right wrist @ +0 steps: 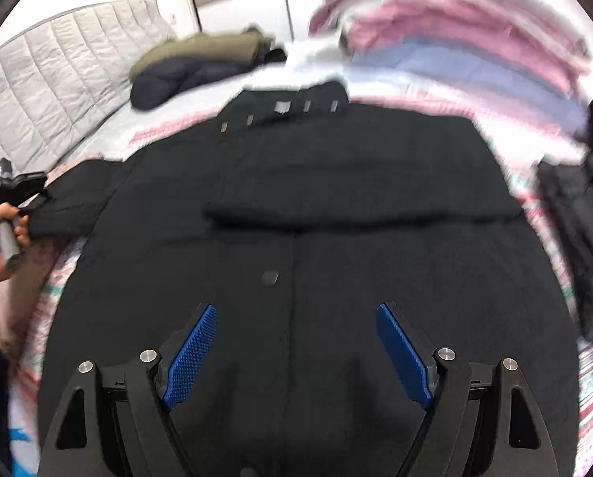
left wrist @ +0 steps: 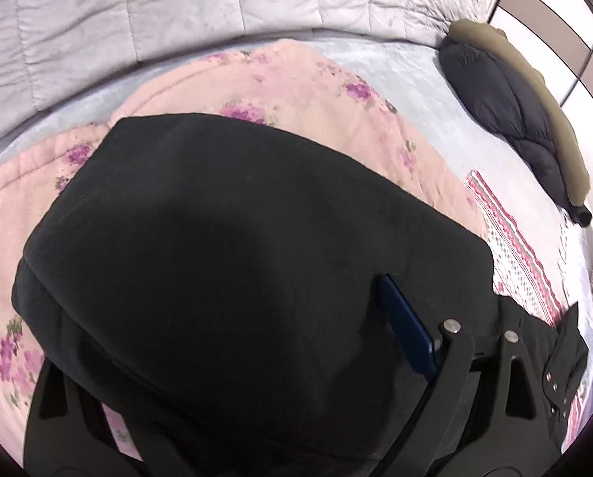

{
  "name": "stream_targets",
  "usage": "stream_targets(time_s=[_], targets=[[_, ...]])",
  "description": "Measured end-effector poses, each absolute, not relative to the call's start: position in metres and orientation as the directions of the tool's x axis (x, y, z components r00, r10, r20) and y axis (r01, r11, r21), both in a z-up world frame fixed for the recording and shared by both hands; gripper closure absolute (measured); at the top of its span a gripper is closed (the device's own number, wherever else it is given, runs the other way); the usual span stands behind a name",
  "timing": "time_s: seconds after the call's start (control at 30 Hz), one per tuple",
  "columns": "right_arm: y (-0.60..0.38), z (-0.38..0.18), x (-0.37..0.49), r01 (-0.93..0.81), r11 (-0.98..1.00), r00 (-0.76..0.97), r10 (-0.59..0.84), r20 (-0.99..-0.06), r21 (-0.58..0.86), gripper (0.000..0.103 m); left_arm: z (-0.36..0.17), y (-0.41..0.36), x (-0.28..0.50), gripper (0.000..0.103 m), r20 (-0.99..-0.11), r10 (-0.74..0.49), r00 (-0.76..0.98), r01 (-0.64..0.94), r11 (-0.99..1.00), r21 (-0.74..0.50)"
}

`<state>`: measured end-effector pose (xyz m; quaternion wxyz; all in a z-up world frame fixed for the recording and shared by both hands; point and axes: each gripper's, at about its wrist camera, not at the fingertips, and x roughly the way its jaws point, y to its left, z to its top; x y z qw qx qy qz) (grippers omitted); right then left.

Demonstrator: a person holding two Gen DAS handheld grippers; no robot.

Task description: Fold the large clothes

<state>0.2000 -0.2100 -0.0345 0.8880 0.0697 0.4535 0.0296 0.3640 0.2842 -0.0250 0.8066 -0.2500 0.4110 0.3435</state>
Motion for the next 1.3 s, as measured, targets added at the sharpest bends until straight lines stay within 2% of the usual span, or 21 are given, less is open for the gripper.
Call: stream_targets(time_s=[0.03,0.13,0.2,0.23,0.27,0.4,0.7,0.9,0.97,1.03,1.07,1.13,1.17,1.2,1.3], targets=[[-0.213,-0.039,0.203,0.017,0.985,0.557,0.134,-0.820,0.173,0.019,-0.026,0.283,0.365,0.017,-0.832,0.360,0.422,-0.765,0.634,-0.114],[-0.222,-0.047,0.208,0.049,0.980,0.523,0.139,-0.841,0.193,0.019,-0.020,0.280,0.356,0.037,-0.807,0.392,0.442,-0.779,0.613,-0.129],[-0.225,-0.049,0.208,0.059,0.983,0.525,0.119,-0.843,0.176,0.019,-0.017,0.278,0.351,0.061,-0.799,0.379,0.468,-0.779,0.604,-0.169],[-0.227,-0.049,0.208,0.061,0.983,0.527,0.115,-0.842,0.173,0.019,-0.016,0.277,0.352,0.069,-0.797,0.371,0.476,-0.777,0.602,-0.184],[-0.229,-0.049,0.208,0.065,0.983,0.529,0.111,-0.841,0.171,0.019,-0.014,0.275,0.348,0.084,-0.793,0.349,0.499,-0.770,0.598,-0.221],[-0.235,-0.048,0.207,0.081,0.985,0.539,0.082,-0.839,0.149,0.019,-0.005,0.266,0.346,0.093,-0.773,0.319,0.548,-0.747,0.603,-0.280],[-0.247,-0.039,0.203,0.093,0.990,0.595,0.031,-0.803,0.108,0.019,0.046,0.199,0.328,0.094,-0.633,0.315,0.707,-0.612,0.721,-0.326],[-0.264,-0.036,0.204,0.119,0.984,0.608,0.030,-0.793,0.129,0.019,0.073,0.105,0.323,0.094,-0.545,0.171,0.821,-0.378,0.878,-0.294],[-0.273,-0.037,0.204,0.137,0.977,0.608,0.045,-0.793,0.161,0.019,0.071,0.062,0.330,0.094,-0.544,0.104,0.833,-0.279,0.927,-0.250],[-0.281,-0.037,0.204,0.150,0.969,0.609,0.065,-0.790,0.196,0.019,0.062,0.009,0.342,0.093,-0.589,0.045,0.807,-0.176,0.970,-0.167],[-0.286,-0.036,0.204,0.155,0.963,0.613,0.082,-0.786,0.221,0.019,0.055,-0.018,0.346,0.087,-0.618,0.027,0.786,-0.123,0.986,-0.114],[-0.295,-0.037,0.203,0.165,0.953,0.620,0.101,-0.778,0.255,0.019,0.025,-0.085,0.353,0.064,-0.686,0.003,0.728,0.021,0.999,0.027],[-0.300,-0.037,0.203,0.173,0.949,0.620,0.102,-0.778,0.263,0.019,0.010,-0.107,0.354,0.046,-0.717,-0.017,0.696,0.084,0.995,0.059],[-0.307,-0.039,0.203,0.189,0.944,0.618,0.100,-0.780,0.271,0.019,-0.013,-0.132,0.355,0.038,-0.768,-0.047,0.639,0.164,0.983,0.076],[-0.321,-0.042,0.203,0.220,0.927,0.616,0.109,-0.780,0.303,0.019,-0.063,-0.174,0.351,0.037,-0.865,-0.003,0.502,0.273,0.949,0.155]])
